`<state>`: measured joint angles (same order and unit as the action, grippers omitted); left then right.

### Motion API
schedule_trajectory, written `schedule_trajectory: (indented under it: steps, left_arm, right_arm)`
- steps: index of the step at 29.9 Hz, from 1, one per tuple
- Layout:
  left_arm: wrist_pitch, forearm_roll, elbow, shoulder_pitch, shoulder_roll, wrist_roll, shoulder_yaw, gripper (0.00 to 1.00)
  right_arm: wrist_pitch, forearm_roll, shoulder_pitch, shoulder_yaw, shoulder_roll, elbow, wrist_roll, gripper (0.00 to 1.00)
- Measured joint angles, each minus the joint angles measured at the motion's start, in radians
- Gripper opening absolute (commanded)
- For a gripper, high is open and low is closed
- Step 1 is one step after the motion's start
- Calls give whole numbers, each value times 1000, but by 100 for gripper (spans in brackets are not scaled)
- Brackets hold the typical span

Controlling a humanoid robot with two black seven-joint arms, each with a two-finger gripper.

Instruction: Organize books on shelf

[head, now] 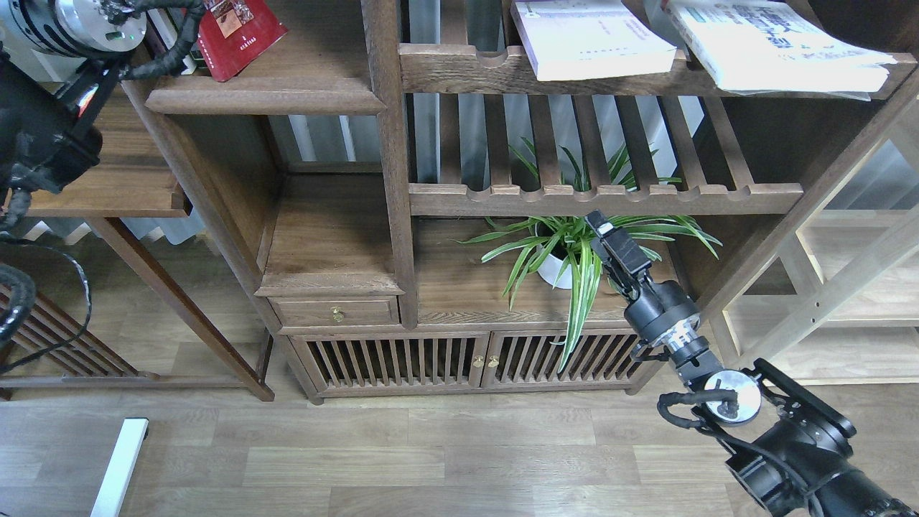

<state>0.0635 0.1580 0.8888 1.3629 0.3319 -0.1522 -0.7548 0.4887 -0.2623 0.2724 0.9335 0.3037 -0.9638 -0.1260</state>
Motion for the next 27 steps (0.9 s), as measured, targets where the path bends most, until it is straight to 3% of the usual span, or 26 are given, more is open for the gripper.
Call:
schedule_trajectory:
  steps: [7, 12, 22, 27]
  left_arm:
    - [-71, -75, 98, -15, 65, 53, -23, 47]
    - [-95, -106, 166, -62, 117, 62, -31, 47]
    - [-242, -201, 459, -364, 149, 55, -234, 47]
    - [-375, -297, 582, -490, 114, 63, -297, 47]
  right_arm:
    - [0, 0, 5, 10, -5, 35, -1, 91]
    - [0, 3, 5, 11, -10, 43, -1, 93]
    - [0, 3, 11, 12, -7, 56, -1, 99]
    - [0, 27, 7, 0, 54, -1, 17, 99]
